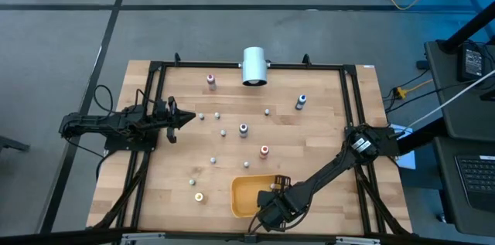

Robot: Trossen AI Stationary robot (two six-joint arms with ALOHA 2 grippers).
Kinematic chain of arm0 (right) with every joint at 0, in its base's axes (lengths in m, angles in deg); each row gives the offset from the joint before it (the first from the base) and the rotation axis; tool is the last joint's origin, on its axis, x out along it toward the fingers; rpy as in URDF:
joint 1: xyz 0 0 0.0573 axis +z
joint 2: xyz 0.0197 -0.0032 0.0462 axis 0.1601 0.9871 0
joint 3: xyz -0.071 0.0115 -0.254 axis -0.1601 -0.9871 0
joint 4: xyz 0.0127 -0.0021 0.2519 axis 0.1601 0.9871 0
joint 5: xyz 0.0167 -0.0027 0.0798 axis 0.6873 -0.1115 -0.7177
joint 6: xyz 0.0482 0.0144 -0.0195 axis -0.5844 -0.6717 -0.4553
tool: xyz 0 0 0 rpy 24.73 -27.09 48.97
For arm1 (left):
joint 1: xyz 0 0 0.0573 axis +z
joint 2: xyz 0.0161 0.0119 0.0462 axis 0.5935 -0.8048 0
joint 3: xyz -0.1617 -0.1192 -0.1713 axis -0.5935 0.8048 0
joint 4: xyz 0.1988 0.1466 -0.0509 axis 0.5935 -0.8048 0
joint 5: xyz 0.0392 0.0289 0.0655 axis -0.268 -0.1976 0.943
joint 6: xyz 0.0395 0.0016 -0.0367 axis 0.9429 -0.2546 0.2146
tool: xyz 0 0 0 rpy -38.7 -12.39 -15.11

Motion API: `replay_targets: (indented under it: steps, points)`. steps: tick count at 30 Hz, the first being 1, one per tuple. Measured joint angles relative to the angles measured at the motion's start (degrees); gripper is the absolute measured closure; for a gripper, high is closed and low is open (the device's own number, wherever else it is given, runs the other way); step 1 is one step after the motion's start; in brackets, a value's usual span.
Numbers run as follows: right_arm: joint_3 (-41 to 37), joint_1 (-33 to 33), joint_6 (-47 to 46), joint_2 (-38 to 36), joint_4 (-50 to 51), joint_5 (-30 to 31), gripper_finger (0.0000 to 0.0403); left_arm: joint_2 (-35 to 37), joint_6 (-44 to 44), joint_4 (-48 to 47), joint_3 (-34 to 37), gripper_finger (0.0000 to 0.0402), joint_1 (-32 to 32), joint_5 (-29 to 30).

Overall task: Pick & Place food coloring
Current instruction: Put the small blue food coloring bottle into the yellow container, then put the top small black food coloring bottle into the yellow container

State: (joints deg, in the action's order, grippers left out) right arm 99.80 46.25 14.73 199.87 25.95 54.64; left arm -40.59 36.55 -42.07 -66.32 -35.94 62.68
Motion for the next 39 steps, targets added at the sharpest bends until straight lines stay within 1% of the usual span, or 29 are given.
replay_targets:
  steps: [4,13,23,26,30,33,39]
  points:
    - [0.0,0.0,-0.3,0.0,0.0,0.0,0.0317,0.0,0.0,0.0,0.0,0.0384,0.0,0.0]
    - [0.0,-0.1,-1.5,0.0,0.2,-0.7,0.0288,0.0,0.0,0.0,0.0,0.0384,0.0,0.0]
    - [0.6,-0.1,-1.4,0.0,1.1,-4.2,0.0285,0.0,0.0,0.0,0.0,0.0384,0.0,0.0]
    - [2.5,-0.2,-0.8,0.0,1.5,-4.2,0.0285,0.0,0.0,0.0,0.0,0.0384,0.0,0.0]
    - [6.3,-0.8,0.5,-0.1,4.9,-4.2,0.0285,0.0,0.0,0.0,0.0,0.0384,0.0,0.0]
    - [9.9,-1.5,1.4,-0.1,9.9,-3.7,0.0285,0.0,0.0,0.0,0.0,0.0384,0.0,0.0]
    - [19.1,-2.6,1.9,-0.1,19.9,1.8,0.0285,0.0,0.0,0.0,0.0,0.0384,0.0,0.0]
